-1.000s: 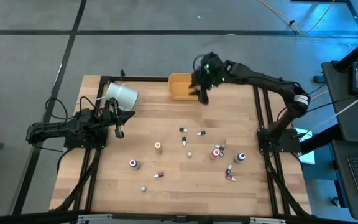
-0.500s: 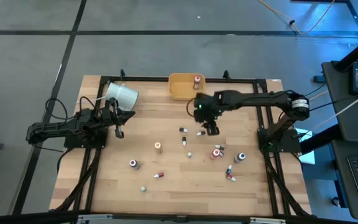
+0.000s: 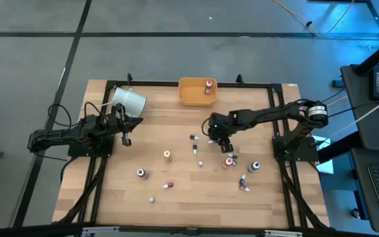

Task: Pick & Place food coloring
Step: Put the red food coloring bottle into the yellow bin

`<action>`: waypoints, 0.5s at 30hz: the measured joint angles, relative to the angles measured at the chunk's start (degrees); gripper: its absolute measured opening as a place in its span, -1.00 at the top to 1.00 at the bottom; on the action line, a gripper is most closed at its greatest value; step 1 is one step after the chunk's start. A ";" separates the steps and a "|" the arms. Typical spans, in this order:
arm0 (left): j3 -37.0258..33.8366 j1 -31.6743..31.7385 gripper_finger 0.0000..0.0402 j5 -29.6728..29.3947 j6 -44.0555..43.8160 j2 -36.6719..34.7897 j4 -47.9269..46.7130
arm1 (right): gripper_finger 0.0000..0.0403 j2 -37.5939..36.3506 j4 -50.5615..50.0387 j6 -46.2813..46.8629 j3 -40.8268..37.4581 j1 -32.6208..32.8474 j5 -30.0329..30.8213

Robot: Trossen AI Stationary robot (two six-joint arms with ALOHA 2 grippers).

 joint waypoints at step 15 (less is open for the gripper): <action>-0.01 0.00 0.95 0.02 -0.02 -0.01 0.00 | 0.15 0.25 8.75 1.75 -6.00 -0.07 0.00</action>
